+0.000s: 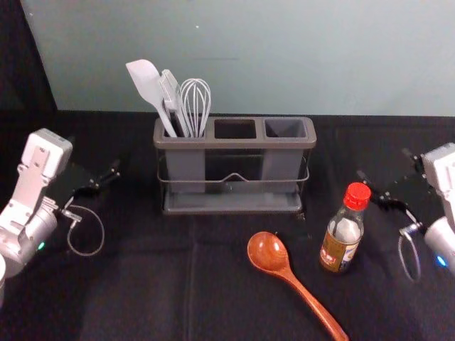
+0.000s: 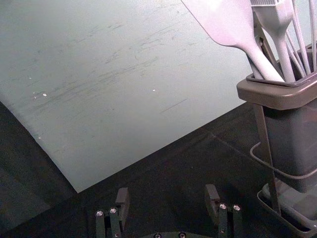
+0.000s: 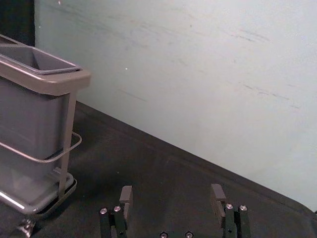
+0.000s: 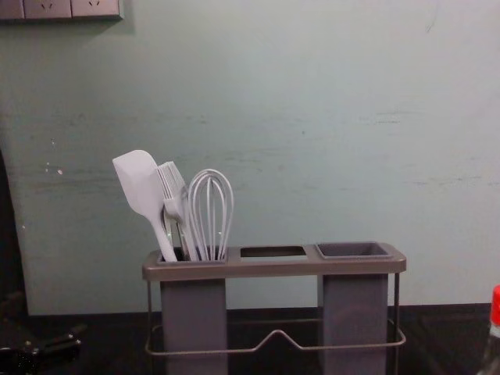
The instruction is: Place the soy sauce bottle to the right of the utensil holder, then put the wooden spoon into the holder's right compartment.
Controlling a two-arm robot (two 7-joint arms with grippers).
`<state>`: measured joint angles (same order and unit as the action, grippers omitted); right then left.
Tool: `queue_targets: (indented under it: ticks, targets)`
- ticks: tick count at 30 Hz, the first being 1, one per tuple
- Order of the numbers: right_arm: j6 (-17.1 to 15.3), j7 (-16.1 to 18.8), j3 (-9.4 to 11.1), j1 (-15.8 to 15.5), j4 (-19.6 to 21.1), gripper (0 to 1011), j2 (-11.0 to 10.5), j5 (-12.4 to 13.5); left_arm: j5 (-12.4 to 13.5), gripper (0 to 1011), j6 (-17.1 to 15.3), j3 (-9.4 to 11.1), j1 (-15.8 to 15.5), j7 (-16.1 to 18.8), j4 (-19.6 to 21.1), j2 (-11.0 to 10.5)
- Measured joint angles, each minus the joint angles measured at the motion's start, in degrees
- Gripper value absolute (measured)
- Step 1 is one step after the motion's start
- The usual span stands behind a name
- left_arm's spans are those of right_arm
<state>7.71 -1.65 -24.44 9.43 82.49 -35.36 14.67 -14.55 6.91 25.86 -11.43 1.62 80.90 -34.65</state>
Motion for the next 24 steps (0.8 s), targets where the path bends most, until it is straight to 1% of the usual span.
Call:
queue_targets:
  ticks: [2, 3, 4, 6, 7, 10, 13, 15, 16, 18, 19, 20, 21, 22, 23, 24]
  targets:
    - [0.41, -0.43, 0.98, -1.78, 1.59, 1002, -0.76, 0.02, 0.00, 1005, 0.00, 0.00, 0.00, 0.00, 0.00, 0.00]
    - [0.41, -0.43, 0.98, -1.78, 1.59, 1002, -0.76, 0.02, 0.00, 1005, 0.00, 0.00, 0.00, 0.00, 0.00, 0.00]
    - [0.89, -1.07, 2.12, -4.12, 3.75, 1003, -1.79, -0.01, 0.00, 1005, 0.00, 0.00, 0.00, 0.00, 0.00, 0.00]
    - [1.19, -1.65, 2.94, -5.85, 5.41, 1003, -2.54, -0.12, 0.00, 1005, 0.00, 0.00, 0.00, 0.00, 0.00, 0.00]
    - [1.49, -2.20, 3.78, -7.62, 7.10, 1003, -3.32, -0.26, 0.00, 1005, 0.00, 0.00, 0.00, 0.00, 0.00, 0.00]
    - [2.03, -3.08, 5.11, -10.42, 9.53, 1003, -4.45, -0.38, 0.00, 1005, 0.00, 0.00, 0.00, 0.00, 0.00, 0.00]
    - [3.40, -4.02, 7.63, -15.34, 13.57, 1003, -6.31, -0.16, 0.00, 1005, 0.00, 0.00, 0.00, 0.00, 0.00, 0.00]
    - [4.35, -4.38, 8.85, -17.41, 15.12, 1003, -6.94, 0.33, 0.00, 1005, 0.00, 0.00, 0.00, 0.00, 0.00, 0.00]
    - [5.43, -4.89, 10.21, -19.62, 16.75, 1003, -7.42, 0.88, 0.00, 1005, 0.00, 0.00, 0.00, 0.00, 0.00, 0.00]
    - [6.60, -5.35, 11.45, -21.69, 18.35, 1003, -7.68, 1.43, 0.00, 1005, 0.00, 0.00, 0.00, 0.00, 0.00, 0.00]
    - [7.93, -5.70, 12.69, -23.72, 20.04, 1003, -7.81, 2.02, 0.00, 1005, 0.00, 0.00, 0.00, 0.00, 0.00, 0.00]
    - [7.93, -5.70, 12.69, -23.72, 20.04, 1003, -7.81, 2.02, 0.00, 1005, 0.00, 0.00, 0.00, 0.00, 0.00, 0.00]
    - [9.13, -5.95, 13.82, -25.58, 21.57, 1003, -7.84, 2.53, 0.00, 1005, 0.00, 0.00, 0.00, 0.00, 0.00, 0.00]
    - [9.74, -6.02, 14.24, -26.24, 22.16, 1003, -7.84, 2.84, 0.00, 1005, 0.00, 0.00, 0.00, 0.00, 0.00, 0.00]
    - [11.51, -6.09, 15.25, -27.80, 23.45, 1002, -7.67, 3.78, 0.00, 1005, 0.00, 0.00, 0.00, 0.00, 0.00, 0.00]
    - [12.49, -6.04, 15.70, -28.53, 24.10, 1003, -7.50, 4.33, 0.00, 1005, 0.00, 0.00, 0.00, 0.00, 0.00, 0.00]
